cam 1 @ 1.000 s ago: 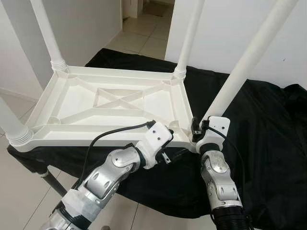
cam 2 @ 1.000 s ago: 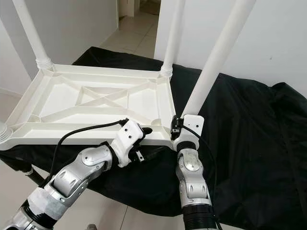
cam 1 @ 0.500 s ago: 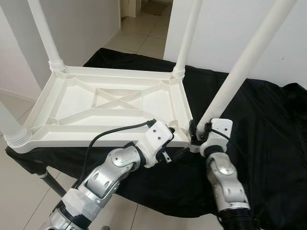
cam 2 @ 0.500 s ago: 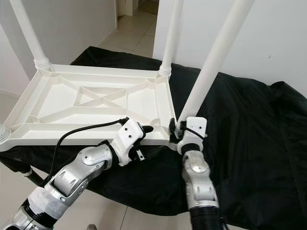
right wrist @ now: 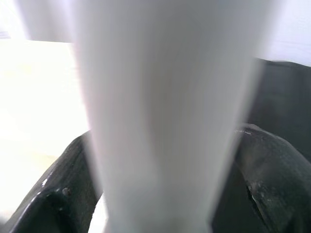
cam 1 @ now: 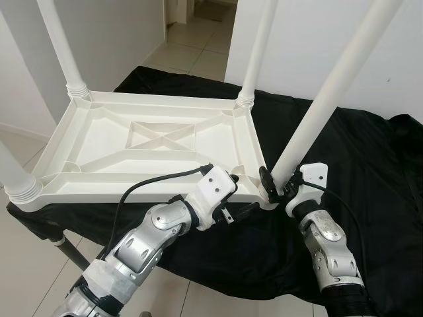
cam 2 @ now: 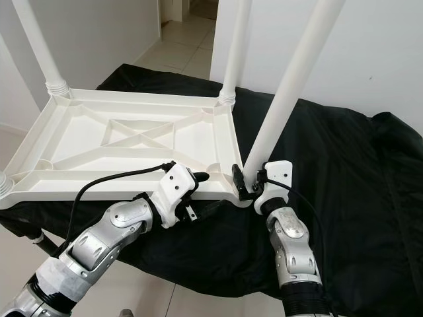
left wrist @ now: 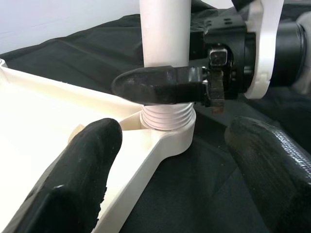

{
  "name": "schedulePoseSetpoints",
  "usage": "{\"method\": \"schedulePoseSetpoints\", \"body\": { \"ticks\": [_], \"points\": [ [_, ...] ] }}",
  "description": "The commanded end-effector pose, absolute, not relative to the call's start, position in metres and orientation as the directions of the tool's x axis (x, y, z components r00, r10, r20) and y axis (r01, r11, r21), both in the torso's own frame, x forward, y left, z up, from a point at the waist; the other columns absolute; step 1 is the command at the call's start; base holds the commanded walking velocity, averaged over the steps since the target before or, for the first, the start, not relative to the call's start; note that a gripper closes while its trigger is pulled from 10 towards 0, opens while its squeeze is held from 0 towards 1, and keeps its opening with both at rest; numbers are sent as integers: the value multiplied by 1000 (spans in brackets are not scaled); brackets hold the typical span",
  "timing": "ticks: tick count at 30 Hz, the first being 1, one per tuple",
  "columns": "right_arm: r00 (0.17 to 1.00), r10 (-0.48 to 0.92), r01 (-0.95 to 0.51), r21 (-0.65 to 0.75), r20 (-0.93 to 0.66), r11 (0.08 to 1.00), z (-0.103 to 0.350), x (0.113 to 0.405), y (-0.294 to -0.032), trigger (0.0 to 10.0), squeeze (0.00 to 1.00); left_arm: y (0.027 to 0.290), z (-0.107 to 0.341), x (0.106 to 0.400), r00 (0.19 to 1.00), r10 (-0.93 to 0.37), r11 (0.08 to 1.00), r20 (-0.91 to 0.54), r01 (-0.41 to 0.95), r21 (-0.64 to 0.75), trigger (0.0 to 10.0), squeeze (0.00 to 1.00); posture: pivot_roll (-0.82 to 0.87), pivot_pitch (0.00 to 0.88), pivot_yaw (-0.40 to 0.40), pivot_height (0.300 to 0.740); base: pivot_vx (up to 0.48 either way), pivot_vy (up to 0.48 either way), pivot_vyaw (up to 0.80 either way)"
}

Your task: Building children table

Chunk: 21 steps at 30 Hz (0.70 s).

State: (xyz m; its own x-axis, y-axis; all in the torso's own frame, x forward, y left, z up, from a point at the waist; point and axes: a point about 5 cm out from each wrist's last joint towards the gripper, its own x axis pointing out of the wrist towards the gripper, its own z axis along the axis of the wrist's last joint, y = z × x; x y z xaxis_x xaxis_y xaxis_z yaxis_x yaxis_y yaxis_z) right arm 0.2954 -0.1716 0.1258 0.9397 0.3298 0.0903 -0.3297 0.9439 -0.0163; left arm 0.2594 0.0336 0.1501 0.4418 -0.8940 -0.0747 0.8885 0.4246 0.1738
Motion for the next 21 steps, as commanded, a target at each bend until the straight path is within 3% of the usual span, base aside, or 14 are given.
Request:
{"method": "schedulePoseSetpoints", "body": {
  "ticks": [1,6,7,8,9,12,13,21],
  "points": [
    [920,381,-380,-25,96,925,127,297,-171,10000,0,31,148,253,317,-943,297,-99,939,172,10000,0,-17,0,-76,740,0,0,0],
    [876,471,-466,-68,102,882,132,308,-170,9569,0,28,148,251,292,-950,272,-106,947,170,10000,0,-16,0,-75,740,0,0,0],
    [871,480,-475,-67,106,877,133,311,-169,8353,0,27,148,250,288,-951,267,-109,948,176,10000,0,-11,0,-77,740,0,0,0],
    [871,480,-475,-67,106,877,133,311,-169,8353,0,27,148,250,288,-951,267,-109,948,176,10000,0,-11,0,-77,740,0,0,0],
    [868,486,-481,-73,103,874,133,314,-169,2196,0,26,148,250,288,-952,268,-106,948,173,10000,0,-10,0,-75,740,0,0,0],
    [864,492,-486,-78,103,870,134,316,-169,2196,0,25,148,249,289,-952,270,-104,948,169,10000,0,-10,0,-75,740,0,0,0],
    [862,498,-492,-76,98,867,133,318,-169,0,0,25,148,248,290,-952,271,-101,948,166,10000,0,-2,0,-80,740,0,0,0],
    [854,517,-514,-47,68,856,123,316,-176,0,0,27,147,248,304,-947,287,-101,945,161,10000,0,4,0,-79,740,0,0,0]
  ]
}}
